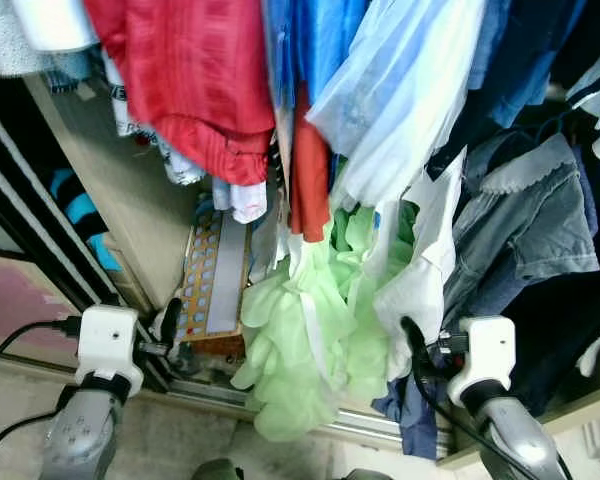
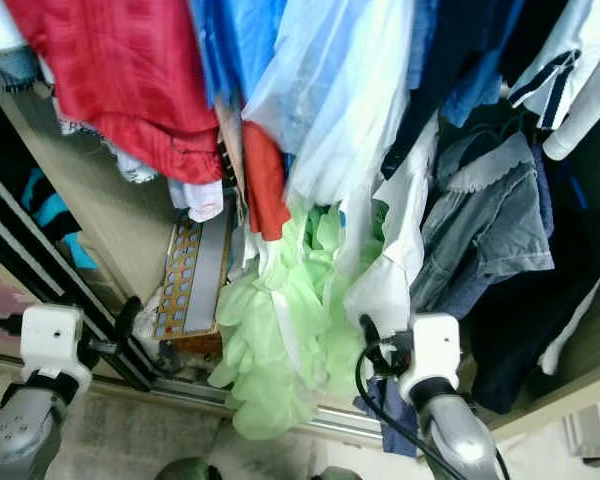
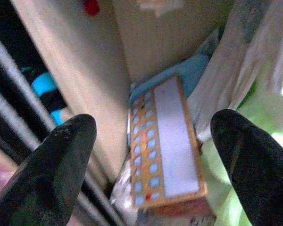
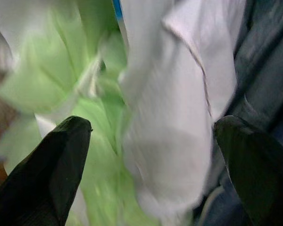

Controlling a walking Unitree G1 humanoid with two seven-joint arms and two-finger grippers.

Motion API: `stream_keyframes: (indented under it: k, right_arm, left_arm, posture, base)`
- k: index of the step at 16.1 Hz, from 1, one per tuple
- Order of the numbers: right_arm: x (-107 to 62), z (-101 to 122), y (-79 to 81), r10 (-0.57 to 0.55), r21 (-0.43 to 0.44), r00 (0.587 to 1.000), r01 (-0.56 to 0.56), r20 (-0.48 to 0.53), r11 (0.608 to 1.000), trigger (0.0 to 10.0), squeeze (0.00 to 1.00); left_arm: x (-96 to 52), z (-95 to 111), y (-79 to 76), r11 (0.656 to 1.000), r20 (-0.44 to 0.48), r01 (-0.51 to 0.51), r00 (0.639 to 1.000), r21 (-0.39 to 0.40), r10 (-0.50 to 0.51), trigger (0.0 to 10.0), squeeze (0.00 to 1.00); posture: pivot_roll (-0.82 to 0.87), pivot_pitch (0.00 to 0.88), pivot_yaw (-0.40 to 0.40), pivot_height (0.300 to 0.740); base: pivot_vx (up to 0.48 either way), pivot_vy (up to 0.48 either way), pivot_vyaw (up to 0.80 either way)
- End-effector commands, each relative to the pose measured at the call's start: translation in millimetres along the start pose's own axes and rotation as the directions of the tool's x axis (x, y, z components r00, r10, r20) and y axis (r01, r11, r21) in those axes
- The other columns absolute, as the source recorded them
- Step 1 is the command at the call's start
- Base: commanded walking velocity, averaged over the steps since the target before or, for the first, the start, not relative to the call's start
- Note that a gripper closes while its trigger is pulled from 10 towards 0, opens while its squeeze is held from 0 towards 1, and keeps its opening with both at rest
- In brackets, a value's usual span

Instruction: Clean up the room

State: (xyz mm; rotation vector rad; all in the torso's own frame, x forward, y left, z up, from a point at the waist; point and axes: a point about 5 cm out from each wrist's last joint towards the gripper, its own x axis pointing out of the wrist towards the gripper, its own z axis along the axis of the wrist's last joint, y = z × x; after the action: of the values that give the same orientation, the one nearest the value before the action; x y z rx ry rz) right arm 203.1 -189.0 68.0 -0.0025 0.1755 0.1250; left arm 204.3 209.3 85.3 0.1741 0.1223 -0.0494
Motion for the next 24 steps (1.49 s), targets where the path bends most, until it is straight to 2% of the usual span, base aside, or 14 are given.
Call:
stream_keyframes:
  k: [1, 3, 5, 9, 10, 11, 12, 13, 15, 18, 20, 21, 23, 24]
  right_arm:
    - [7.7, 11.2, -0.5, -0.02, 0.063, 0.999, 0.018, 0.039, 0.998, 10.0, 0.0]
    - [17.0, 20.7, -0.9, -0.064, 0.065, 0.996, 0.06, 0.059, 0.996, 10.0, 0.0]
    - [14.7, 19.9, -5.7, -0.111, 0.036, 0.993, 0.109, 0.045, 0.993, 10.0, 0.0]
    - [9.4, 19.2, -11.8, -0.102, -0.017, 0.994, 0.102, 0.036, 0.995, 10.0, 0.0]
    - [14.9, 27.2, -11.1, -0.105, -0.046, 0.992, 0.108, 0.066, 0.993, 10.0, 0.0]
    - [18.9, 31.7, -15.3, -0.143, -0.039, 0.986, 0.146, 0.084, 0.988, 10.0, 0.0]
    - [20.9, 28.2, -17.9, -0.175, 0.009, 0.983, 0.175, 0.064, 0.985, 10.0, 0.0]
    - [23.1, 26.0, -14.4, -0.159, 0.015, 0.986, 0.159, 0.053, 0.987, 10.0, 0.0]
    - [30.4, 29.8, -5.6, -0.103, -0.002, 0.992, 0.103, 0.068, 0.995, 10.0, 0.0]
    - [41.3, 36.4, -6.0, -0.106, 0.015, 0.991, 0.105, 0.082, 0.994, 10.0, 0.0]
    - [35.1, 26.0, 4.1, -0.034, -0.007, 0.998, 0.035, 0.051, 0.999, 10.0, 0.0]
    - [35.2, 24.6, 8.1, -0.011, 0.003, 0.999, 0.01, 0.045, 1.0, 10.0, 0.0]
    - [35.7, 28.3, 18.5, 0.039, -0.016, 0.997, -0.038, 0.066, 0.999, 10.0, 0.0]
    - [34.8, 27.9, 21.7, 0.059, -0.014, 0.996, -0.059, 0.061, 0.998, 10.0, 0.0]
  left_arm:
    - [7.2, 5.2, -4.6, 0.998, 0.022, 0.058, 0.998, 0.021, -0.059, 10.0, 0.0]
    - [16.3, 4.1, -8.6, 0.994, 0.002, 0.104, 0.995, 0.04, -0.104, 10.0, 0.0]
    - [19.1, -3.6, -19.9, 0.987, -0.033, 0.161, 0.987, 0.013, -0.16, 10.0, 0.0]
    - [20.5, -2.7, -34.9, 0.973, -0.011, 0.228, 0.974, 0.023, -0.228, 10.0, 0.0]
    - [27.6, -4.0, -24.9, 0.995, -0.051, 0.101, 0.994, -0.001, -0.101, 10.0, 0.0]
    - [29.5, -8.5, -14.4, 0.999, -0.093, -0.023, 0.995, -0.031, 0.02, 10.0, 0.0]
    - [28.0, -10.9, -8.7, 0.994, -0.111, -0.093, 0.99, -0.055, 0.086, 10.0, 0.0]
    - [27.0, -10.7, -8.8, 0.991, -0.121, -0.11, 0.988, -0.082, 0.1, 10.0, 0.0]
    - [23.9, -0.9, -18.5, 0.997, -0.071, -0.046, 0.997, -0.065, 0.042, 10.0, 0.0]
    - [16.5, 2.4, -26.2, 0.997, -0.04, -0.002, 0.999, -0.075, -0.001, 10.0, 0.0]
    - [19.9, 11.9, -32.2, 0.996, 0.003, 0.019, 1.0, -0.09, -0.019, 10.0, 0.0]
    - [20.7, 11.9, -34.5, 0.995, -0.022, 0.037, 0.999, -0.093, -0.039, 10.0, 0.0]
    - [22.8, 20.3, -36.6, 0.997, 0.04, 0.044, 0.998, -0.064, -0.041, 10.0, 0.0]
    - [22.3, 19.0, -36.6, 0.996, 0.025, 0.034, 0.999, -0.082, -0.032, 10.0, 0.0]
  posture:
    - [0.03, 0.0, -0.018, 0.74]
    - [0.0, 0.0, -0.013, 0.74]
    - [-0.01, 0.0, -0.013, 0.74]
    - [-0.03, 0.0, -0.01, 0.74]
    - [-0.08, 0.0, 0.025, 0.74]
    - [-0.08, 0.0, 0.02, 0.74]
    - [-0.06, 0.0, 0.004, 0.74]
    - [-0.05, 0.0, 0.0, 0.74]
    - [-0.01, 0.0, -0.03, 0.74]
    - [-0.01, 0.0, -0.034, 0.74]
    - [-0.01, 0.0, -0.04, 0.74]
    - [-0.01, 0.0, -0.04, 0.74]
    - [-0.01, 0.0, -0.037, 0.74]
    - [-0.01, 0.0, -0.037, 0.74]
  base:
    - [0.0, 0.0, 0.0]
    - [0.0, 0.0, 0.0]
    - [0.0, 0.0, 0.0]
    - [0.0, 0.0, 0.0]
    - [0.0, 0.0, 0.0]
    - [0.0, 0.0, 0.8]
    - [0.0, 0.0, 0.8]
    - [0.0, 0.0, 0.8]
    - [0.0, 0.0, 0.8]
    - [0.0, 0.0, 0.8]
    - [0.0, 0.0, 0.8]
    - [0.0, 0.0, 0.8]
    - [0.0, 0.0, 0.8]
    - [0.0, 0.0, 0.8]
